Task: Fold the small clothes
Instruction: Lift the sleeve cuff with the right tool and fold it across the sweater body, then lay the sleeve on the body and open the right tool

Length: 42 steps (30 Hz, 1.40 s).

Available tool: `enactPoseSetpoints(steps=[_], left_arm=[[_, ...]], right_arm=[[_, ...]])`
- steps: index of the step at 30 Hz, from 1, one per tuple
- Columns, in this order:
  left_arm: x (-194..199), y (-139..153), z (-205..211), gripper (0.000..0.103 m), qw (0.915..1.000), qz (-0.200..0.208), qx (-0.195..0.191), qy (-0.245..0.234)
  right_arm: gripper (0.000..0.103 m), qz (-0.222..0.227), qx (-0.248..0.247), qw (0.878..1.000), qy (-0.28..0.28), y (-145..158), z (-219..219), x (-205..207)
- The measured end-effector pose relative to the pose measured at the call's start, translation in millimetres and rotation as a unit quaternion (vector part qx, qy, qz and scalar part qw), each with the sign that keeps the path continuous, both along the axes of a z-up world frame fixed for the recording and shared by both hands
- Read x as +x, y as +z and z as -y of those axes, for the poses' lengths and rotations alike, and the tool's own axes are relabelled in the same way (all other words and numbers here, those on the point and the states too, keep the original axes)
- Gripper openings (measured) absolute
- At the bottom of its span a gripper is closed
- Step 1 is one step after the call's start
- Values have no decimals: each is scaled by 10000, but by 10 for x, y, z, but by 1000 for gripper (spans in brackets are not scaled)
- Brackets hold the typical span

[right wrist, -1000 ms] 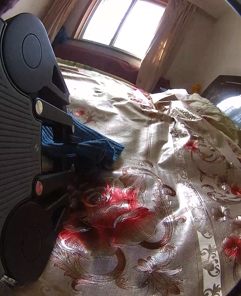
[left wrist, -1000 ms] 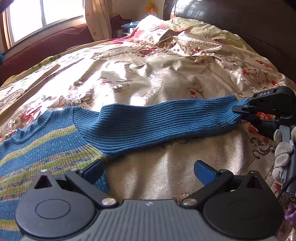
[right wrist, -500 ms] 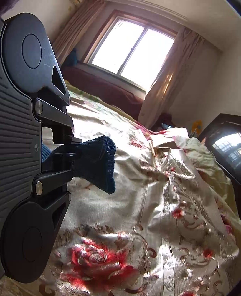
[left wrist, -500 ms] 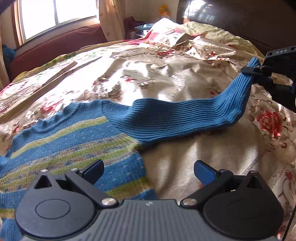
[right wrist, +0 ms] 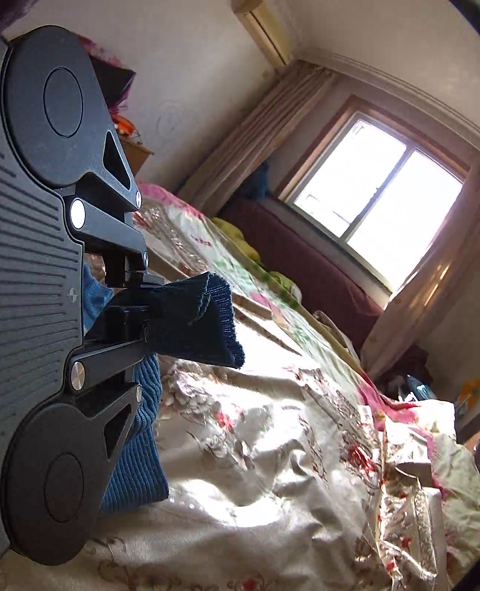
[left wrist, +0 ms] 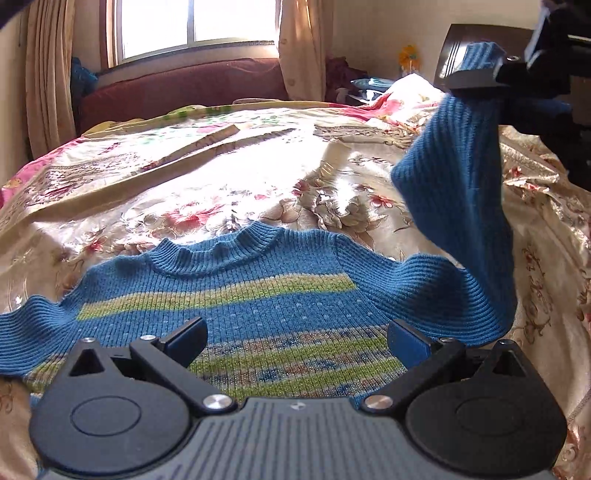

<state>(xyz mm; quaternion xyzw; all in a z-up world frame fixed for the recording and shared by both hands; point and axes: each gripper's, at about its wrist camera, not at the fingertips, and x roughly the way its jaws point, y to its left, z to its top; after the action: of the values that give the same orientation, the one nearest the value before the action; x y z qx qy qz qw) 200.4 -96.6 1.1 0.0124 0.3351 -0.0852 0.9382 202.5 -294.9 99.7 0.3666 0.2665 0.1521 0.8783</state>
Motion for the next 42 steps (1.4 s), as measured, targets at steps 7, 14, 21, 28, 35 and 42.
enactPoseSetpoints(steps=[7,14,21,28,35,42], left_arm=[[-137,-160,-666,103,9989,-229,-99,391],[-407,-216,-1429,103,9955,-225,58,916],[-487,-347,-1786,103,9909,-268,-225,1301],[-512,-404,-1874,103,9896,-303,-327,1368],[-490,-372,-1881,103,9891,-215,-358,1413],[-415,-316,-1872,103,9890,-193,-308,1431]], right_arm=[[9,-126,-366,9965,741,-38,-913,253],[9,-505,-725,9871,1332,-417,-1781,437],[10,-838,-1344,9682,1936,-787,-2453,587],[14,-1102,-1376,9571,2298,-972,-2634,599],[31,-752,-925,9618,2464,-731,-2309,516],[32,-446,-1690,9658,1917,-545,-1757,459]])
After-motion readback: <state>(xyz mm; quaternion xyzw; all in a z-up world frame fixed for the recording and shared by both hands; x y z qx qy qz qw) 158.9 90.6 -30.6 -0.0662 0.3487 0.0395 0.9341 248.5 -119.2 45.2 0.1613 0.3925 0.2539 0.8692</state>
